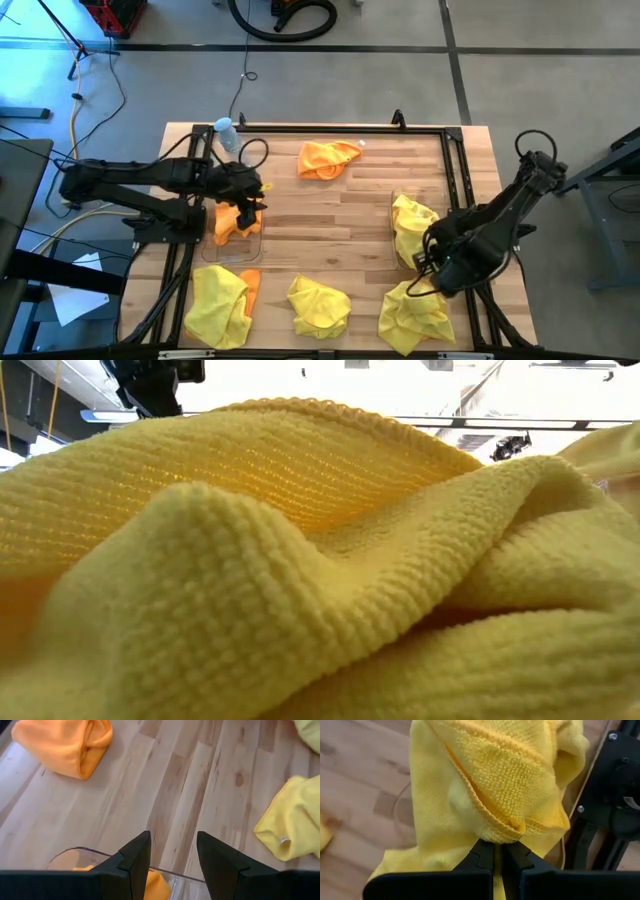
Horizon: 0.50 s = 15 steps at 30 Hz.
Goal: Sort microfiber towel by color & place in baskets
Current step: Put the yellow towel into the right transparent bin
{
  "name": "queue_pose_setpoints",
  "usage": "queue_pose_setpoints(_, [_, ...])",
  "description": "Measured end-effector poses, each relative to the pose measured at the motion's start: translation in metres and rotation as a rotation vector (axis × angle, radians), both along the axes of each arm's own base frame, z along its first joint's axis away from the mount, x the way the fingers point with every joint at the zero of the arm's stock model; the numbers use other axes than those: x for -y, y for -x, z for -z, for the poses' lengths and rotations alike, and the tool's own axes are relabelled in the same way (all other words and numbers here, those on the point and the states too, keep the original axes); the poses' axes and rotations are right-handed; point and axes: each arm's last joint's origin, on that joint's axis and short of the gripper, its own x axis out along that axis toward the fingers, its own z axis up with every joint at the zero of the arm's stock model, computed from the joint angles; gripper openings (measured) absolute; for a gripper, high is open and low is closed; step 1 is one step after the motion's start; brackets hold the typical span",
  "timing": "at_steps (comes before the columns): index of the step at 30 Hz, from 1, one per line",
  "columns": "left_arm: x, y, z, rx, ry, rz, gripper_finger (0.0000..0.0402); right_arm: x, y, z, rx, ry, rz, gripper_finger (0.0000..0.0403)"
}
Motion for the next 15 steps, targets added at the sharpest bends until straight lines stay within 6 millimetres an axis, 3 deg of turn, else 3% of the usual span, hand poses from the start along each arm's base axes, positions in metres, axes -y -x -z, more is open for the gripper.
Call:
queue_pose_setpoints(8, [0.0,-0.01,0.01,-0.054,0.001,0.0,0.0149,0.019,-0.008,0.032,-0.047,0.039,0.089,0.0])
queue_pose_setpoints(15, [0.0,-0.011,0.011,-0.059,0.001,0.0,0.0149,0.02,-0.019,0.062,0.034,-0.039,0.054,0.0012])
